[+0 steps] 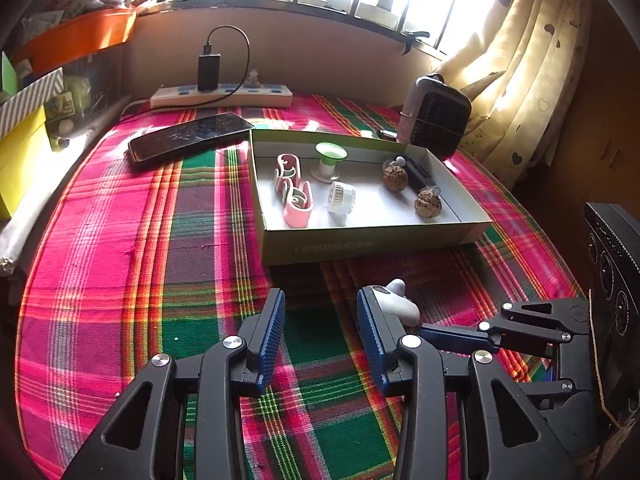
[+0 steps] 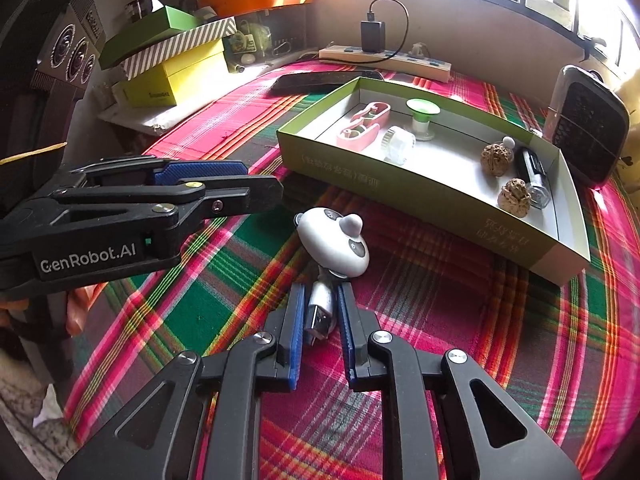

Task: Organize objects
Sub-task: 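Grasp the white panda-face toy with the left tool while the right tool grasps the white USB cable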

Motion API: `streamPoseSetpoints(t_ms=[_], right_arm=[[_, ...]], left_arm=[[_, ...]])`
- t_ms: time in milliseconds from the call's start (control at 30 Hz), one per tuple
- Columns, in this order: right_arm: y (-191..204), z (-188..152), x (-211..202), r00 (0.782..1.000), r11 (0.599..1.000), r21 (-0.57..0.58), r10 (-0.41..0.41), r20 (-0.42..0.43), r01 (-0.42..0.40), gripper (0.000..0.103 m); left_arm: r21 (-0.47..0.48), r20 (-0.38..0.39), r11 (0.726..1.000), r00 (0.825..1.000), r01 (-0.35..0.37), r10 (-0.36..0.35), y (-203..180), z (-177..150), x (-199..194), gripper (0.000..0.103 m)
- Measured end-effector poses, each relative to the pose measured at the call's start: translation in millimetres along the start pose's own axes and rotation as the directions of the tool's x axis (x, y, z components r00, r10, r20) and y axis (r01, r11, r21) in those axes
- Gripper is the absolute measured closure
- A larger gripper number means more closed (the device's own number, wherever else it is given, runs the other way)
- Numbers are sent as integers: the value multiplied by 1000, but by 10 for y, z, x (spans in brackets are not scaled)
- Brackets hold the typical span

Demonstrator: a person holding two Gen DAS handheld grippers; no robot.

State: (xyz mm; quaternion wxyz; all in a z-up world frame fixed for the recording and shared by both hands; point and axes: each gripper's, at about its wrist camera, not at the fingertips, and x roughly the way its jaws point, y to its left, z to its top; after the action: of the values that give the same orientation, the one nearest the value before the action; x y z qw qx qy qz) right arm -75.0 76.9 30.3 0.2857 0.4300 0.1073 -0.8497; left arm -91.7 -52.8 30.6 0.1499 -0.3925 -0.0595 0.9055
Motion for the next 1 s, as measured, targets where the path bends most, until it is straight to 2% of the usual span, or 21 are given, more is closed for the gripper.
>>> streamPoseSetpoints(t_ms=[267, 667, 833, 1000], right_arm=[[-18, -89, -70, 999, 998, -31, 50, -21, -50, 86], [-59, -167, -119, 997, 996, -56, 72, -24, -73, 86], [-92, -187, -136, 996, 995, -60, 82, -22, -83, 86], [-117, -228, -164, 995, 993, -68, 94, -19, -96, 86]], left_arm=[[4, -28, 999, 999, 46, -46, -66, -6, 27, 64], [113, -109, 983, 985, 146, -134, -382, -76, 88, 57], [149, -149, 973, 977, 175, -153, -495, -112, 127, 56], [174, -182, 970, 973, 172, -140, -568, -131, 197, 56]])
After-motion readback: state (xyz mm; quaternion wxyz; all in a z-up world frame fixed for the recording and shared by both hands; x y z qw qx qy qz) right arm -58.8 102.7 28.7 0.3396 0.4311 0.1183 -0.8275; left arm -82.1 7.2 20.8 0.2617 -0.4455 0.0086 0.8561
